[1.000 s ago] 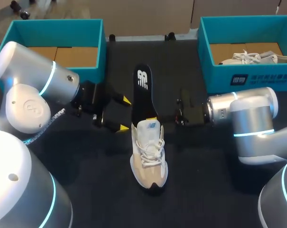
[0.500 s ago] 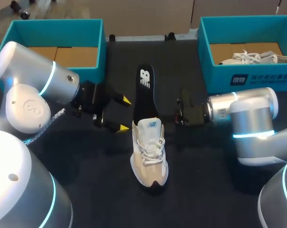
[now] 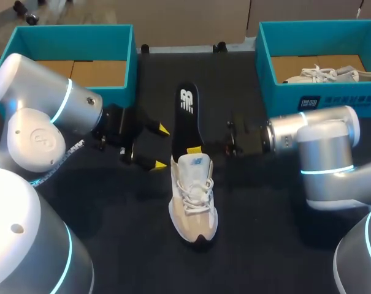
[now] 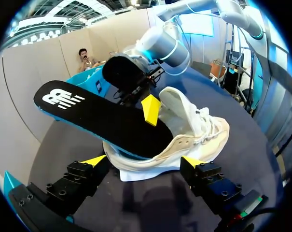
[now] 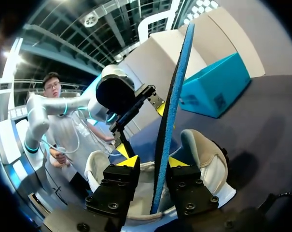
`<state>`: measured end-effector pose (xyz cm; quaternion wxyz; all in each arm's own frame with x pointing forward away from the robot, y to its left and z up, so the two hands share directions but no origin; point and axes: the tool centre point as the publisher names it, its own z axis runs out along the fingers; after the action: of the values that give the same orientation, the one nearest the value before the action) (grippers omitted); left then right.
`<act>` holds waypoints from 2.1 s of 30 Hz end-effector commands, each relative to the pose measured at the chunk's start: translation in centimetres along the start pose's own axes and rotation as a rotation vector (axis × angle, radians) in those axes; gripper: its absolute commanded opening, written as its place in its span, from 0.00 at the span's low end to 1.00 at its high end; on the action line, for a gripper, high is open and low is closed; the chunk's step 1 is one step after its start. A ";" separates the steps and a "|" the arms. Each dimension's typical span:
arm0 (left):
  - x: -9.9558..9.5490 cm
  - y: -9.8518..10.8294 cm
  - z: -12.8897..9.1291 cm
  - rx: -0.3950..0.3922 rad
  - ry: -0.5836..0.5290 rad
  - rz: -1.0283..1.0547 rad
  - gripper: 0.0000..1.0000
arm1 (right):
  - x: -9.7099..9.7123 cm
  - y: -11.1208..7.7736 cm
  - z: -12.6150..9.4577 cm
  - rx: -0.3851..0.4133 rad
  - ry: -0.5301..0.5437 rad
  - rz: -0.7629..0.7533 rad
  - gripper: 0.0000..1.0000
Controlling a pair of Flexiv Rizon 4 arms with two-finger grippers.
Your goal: Take the shoe out of the shoebox, open the shoe tongue, remove and reinsert the insole, then place the shoe into the shoebox
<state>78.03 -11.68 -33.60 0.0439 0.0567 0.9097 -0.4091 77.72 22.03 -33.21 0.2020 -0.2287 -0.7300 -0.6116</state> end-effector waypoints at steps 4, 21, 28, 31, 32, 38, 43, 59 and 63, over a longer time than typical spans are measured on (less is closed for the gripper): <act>0.1 -0.1 0.0 -0.004 -0.001 0.000 1.00 | -0.1 1.1 0.0 0.048 0.019 0.000 0.36; 0.1 -0.1 0.0 -0.004 -0.001 0.000 1.00 | -0.5 2.2 -0.3 0.239 0.028 0.026 0.36; 0.1 -0.1 0.0 -0.004 -0.001 0.000 1.00 | -0.6 1.9 0.2 0.299 0.036 0.042 0.36; 0.1 -0.1 0.0 -0.004 -0.001 0.000 1.00 | -0.6 1.9 0.4 0.316 0.041 0.050 0.34; 0.1 -0.1 0.0 -0.004 -0.001 0.000 1.00 | -0.6 1.8 0.5 0.322 0.045 0.055 0.33; 0.1 -0.1 0.0 -0.004 -0.001 0.000 1.00 | -0.7 1.2 0.6 0.330 0.053 0.073 0.00; 0.1 -0.1 0.0 -0.004 -0.001 0.000 1.00 | -0.8 0.8 0.7 0.332 0.062 0.081 0.00; 0.1 -0.1 0.0 -0.004 -0.001 0.000 1.00 | 0.3 -2.0 0.7 0.305 0.063 0.152 0.00; 0.1 -0.1 0.0 -0.004 -0.001 0.000 1.00 | 0.6 -2.8 1.0 0.299 0.072 0.172 0.00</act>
<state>78.03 -11.68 -33.60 0.0440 0.0567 0.9097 -0.4091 76.19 22.45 -34.88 0.3137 -0.2327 -0.7845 -0.4817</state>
